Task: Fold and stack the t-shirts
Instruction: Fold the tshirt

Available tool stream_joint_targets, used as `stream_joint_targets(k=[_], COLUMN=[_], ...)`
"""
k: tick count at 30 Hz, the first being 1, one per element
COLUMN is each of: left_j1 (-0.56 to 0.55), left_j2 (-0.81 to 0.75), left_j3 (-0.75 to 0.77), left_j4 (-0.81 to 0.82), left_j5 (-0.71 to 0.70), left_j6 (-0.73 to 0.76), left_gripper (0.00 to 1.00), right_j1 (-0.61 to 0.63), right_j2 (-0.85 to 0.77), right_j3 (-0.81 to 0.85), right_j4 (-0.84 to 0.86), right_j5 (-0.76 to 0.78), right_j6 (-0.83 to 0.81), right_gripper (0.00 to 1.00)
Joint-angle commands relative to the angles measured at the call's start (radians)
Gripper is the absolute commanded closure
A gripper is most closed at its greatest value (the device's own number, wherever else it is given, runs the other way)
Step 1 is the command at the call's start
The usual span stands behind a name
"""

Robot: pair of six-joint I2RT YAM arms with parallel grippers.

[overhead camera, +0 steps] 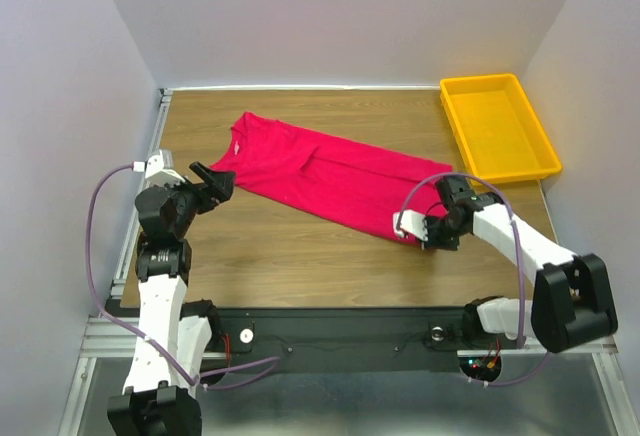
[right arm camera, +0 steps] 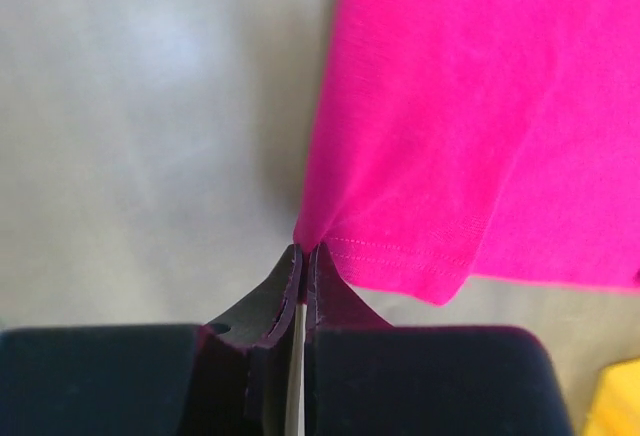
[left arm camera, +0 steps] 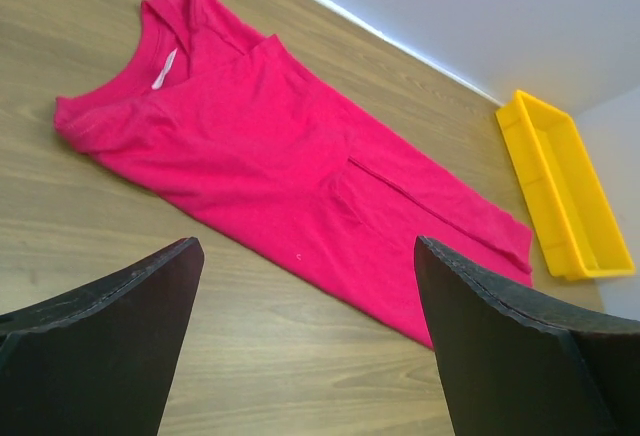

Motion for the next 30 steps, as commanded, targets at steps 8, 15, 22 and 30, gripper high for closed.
stream_joint_targets(k=[8, 15, 22, 30], left_j1=[-0.072, -0.169, -0.123, -0.044], left_j2=[0.062, 0.242, 0.604, 0.860], left_j3=[-0.133, -0.155, -0.011, 0.170], left_j4=[0.098, 0.099, 0.224, 0.222], left_j5=[0.108, -0.187, -0.359, -0.366], left_j6=[-0.226, -0.300, -0.245, -0.156], left_gripper=[0.02, 0.08, 0.13, 0.18], right_j1=[0.017, 0.017, 0.016, 0.017], right_j2=[-0.163, -0.031, 0.075, 0.047], right_j3=[0.093, 0.330, 0.396, 0.347], right_j4=[-0.191, 0.048, 0.209, 0.248], right_j5=[-0.073, -0.219, -0.320, -0.288], right_j6=[0.069, 0.480, 0.684, 0.689], right_gripper=[0.37, 0.34, 0.34, 0.34])
